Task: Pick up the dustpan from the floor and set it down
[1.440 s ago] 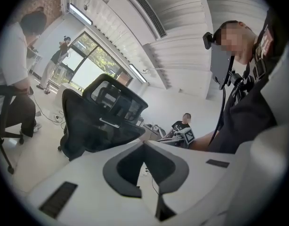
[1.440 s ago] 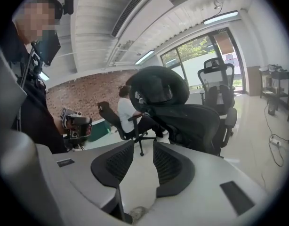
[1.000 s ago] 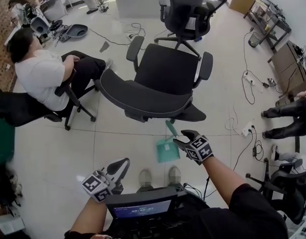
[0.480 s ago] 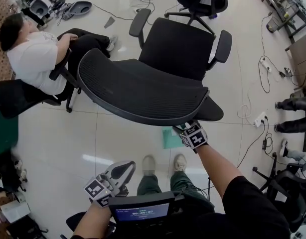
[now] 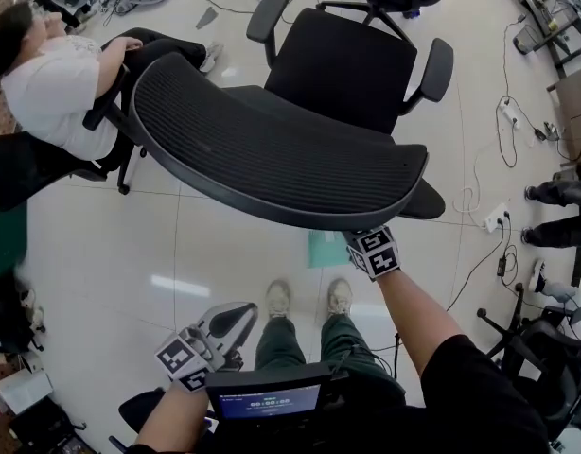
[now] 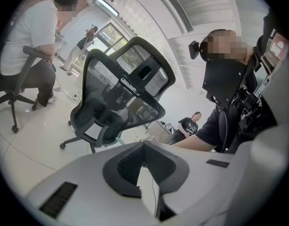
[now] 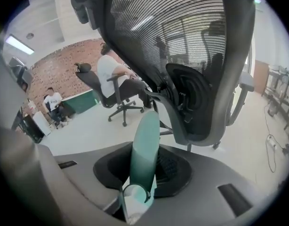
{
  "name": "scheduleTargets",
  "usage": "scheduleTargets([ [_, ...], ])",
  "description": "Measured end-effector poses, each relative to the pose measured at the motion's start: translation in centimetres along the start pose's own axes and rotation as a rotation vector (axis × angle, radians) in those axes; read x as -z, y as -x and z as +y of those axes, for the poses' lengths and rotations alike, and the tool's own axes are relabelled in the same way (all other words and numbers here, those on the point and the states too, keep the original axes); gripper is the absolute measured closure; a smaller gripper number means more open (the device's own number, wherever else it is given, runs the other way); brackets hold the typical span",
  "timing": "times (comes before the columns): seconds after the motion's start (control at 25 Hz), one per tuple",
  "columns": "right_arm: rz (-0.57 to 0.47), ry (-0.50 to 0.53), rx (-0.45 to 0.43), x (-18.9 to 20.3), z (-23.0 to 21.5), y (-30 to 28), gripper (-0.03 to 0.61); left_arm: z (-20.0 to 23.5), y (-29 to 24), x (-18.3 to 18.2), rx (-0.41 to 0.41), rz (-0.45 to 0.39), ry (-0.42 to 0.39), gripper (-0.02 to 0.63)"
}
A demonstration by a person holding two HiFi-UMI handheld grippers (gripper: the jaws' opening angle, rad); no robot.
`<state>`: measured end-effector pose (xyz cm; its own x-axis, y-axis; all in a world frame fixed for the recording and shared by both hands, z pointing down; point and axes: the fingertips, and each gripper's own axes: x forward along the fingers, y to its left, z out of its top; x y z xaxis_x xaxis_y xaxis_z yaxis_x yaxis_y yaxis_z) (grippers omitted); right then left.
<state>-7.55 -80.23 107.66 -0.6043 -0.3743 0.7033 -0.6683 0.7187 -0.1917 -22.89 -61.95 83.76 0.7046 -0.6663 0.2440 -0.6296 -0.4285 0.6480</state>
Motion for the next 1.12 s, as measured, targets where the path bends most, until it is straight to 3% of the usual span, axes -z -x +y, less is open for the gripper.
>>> scheduleTargets([
  [0.16, 0.012, 0.023, 0.002, -0.4, 1.3, 3.2, 0.453, -1.6, 1.3, -1.3, 0.007, -0.011, -0.013, 0.607],
  [0.44, -0.047, 0.048, 0.028, -7.1, 5.1, 13.5, 0.453, -6.9, 6.4, -6.7, 0.028, -0.013, -0.076, 0.607],
  [0.76, -0.095, 0.078, 0.061, -12.4, 12.4, 26.8, 0.453, -15.8, 13.3, -13.6, 0.08, -0.084, -0.168, 0.607],
  [1.12, -0.211, 0.077, 0.107, -19.8, 20.7, 41.8, 0.453, -23.2, 21.3, -17.3, 0.148, -0.126, -0.234, 0.607],
])
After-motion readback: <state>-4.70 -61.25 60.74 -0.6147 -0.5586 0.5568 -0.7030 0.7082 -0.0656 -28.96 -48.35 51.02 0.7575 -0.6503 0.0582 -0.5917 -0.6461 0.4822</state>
